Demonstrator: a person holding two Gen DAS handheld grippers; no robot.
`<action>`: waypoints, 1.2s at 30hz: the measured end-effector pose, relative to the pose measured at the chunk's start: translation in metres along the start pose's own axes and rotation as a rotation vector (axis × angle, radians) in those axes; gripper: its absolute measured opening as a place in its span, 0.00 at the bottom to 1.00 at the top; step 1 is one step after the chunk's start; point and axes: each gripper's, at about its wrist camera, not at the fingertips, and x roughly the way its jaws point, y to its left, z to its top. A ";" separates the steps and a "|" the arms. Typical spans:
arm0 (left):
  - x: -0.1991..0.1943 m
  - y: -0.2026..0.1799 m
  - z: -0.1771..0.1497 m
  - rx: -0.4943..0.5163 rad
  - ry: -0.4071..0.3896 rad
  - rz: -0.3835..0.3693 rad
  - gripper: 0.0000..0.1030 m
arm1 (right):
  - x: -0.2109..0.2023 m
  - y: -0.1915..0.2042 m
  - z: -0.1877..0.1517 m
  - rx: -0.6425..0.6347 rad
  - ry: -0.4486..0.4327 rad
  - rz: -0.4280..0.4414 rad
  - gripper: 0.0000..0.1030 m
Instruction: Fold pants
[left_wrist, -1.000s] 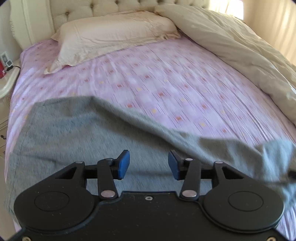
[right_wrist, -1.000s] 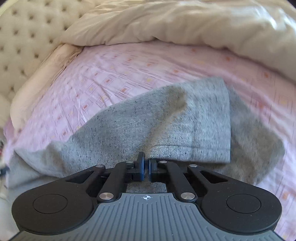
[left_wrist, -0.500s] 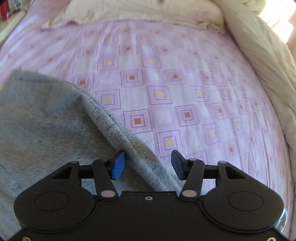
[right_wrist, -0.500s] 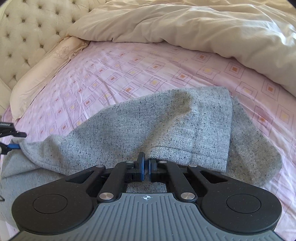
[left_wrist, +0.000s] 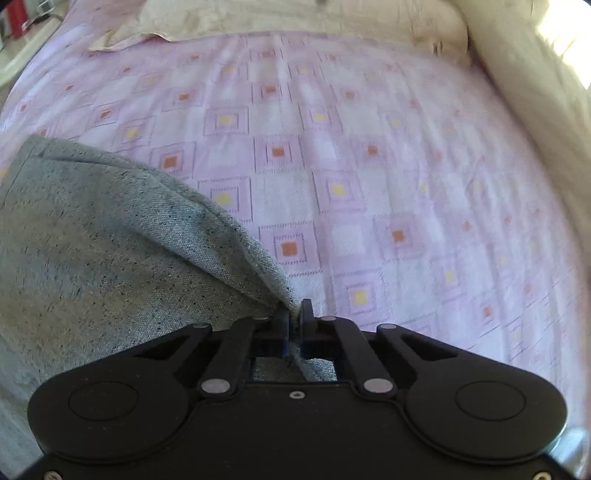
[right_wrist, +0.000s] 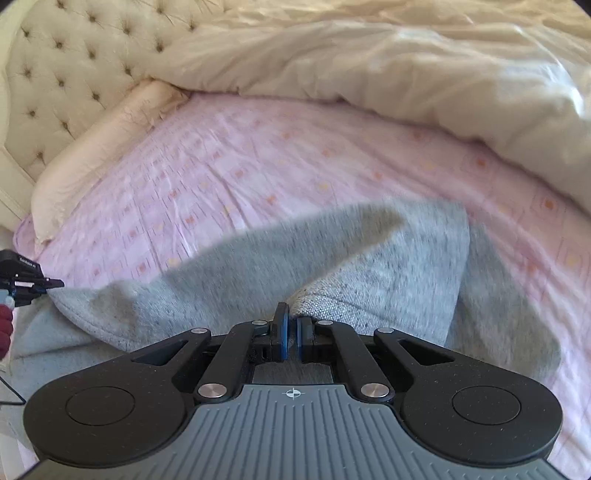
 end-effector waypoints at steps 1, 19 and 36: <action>-0.008 0.000 0.000 0.004 -0.029 -0.012 0.05 | -0.002 0.002 0.006 -0.011 -0.018 0.009 0.04; -0.151 0.030 -0.096 0.157 -0.303 -0.083 0.05 | -0.043 0.002 -0.005 -0.240 -0.029 0.019 0.04; -0.082 0.050 -0.180 0.228 -0.068 0.053 0.05 | -0.032 -0.015 -0.068 -0.264 0.157 -0.007 0.06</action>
